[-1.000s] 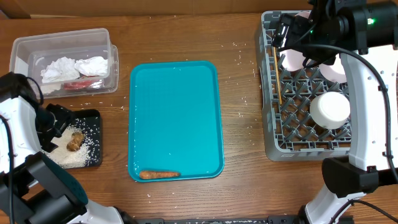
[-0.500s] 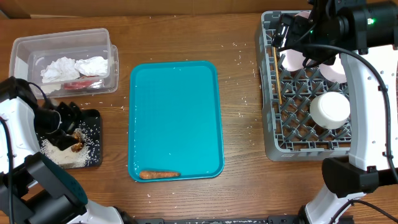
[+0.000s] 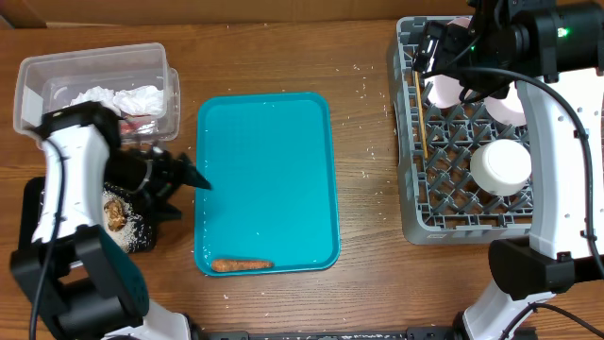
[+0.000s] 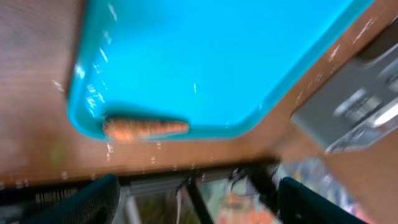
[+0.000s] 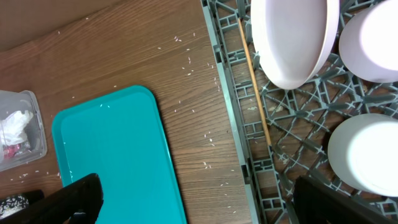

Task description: Sort waste into correct bins and load items into the dishwasher

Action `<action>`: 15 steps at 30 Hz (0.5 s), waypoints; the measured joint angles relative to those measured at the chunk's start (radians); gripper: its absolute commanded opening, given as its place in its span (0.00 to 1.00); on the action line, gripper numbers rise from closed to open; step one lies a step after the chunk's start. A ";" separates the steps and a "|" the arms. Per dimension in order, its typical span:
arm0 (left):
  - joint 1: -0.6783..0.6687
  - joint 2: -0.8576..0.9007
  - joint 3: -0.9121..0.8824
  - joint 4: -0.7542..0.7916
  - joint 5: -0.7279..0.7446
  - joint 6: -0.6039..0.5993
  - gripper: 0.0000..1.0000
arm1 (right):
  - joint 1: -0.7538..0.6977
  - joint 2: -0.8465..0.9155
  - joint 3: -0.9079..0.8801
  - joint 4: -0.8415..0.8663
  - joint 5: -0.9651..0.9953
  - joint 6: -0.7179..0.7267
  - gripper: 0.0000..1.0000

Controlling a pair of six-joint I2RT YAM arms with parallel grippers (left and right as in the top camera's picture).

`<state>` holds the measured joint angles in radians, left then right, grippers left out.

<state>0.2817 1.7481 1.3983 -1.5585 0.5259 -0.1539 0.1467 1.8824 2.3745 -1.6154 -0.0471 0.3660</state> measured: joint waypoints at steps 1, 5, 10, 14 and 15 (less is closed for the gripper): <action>-0.023 -0.001 0.000 -0.016 -0.005 -0.003 0.85 | 0.000 0.000 0.000 -0.001 0.000 0.000 1.00; -0.090 -0.047 0.000 -0.048 -0.061 -0.056 0.84 | 0.000 0.000 0.000 0.000 0.000 0.000 1.00; -0.092 -0.282 0.000 -0.076 -0.198 -0.162 0.84 | 0.000 0.000 0.000 -0.001 0.000 0.000 1.00; -0.092 -0.512 -0.021 -0.076 -0.274 -0.295 0.86 | 0.000 0.000 0.000 0.000 0.000 0.000 1.00; -0.092 -0.570 -0.044 -0.076 -0.291 -0.354 0.87 | 0.000 0.000 0.000 0.000 0.000 0.000 1.00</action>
<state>0.1902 1.1778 1.3544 -1.6344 0.2348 -0.5079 0.1463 1.8824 2.3745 -1.6150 -0.0471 0.3656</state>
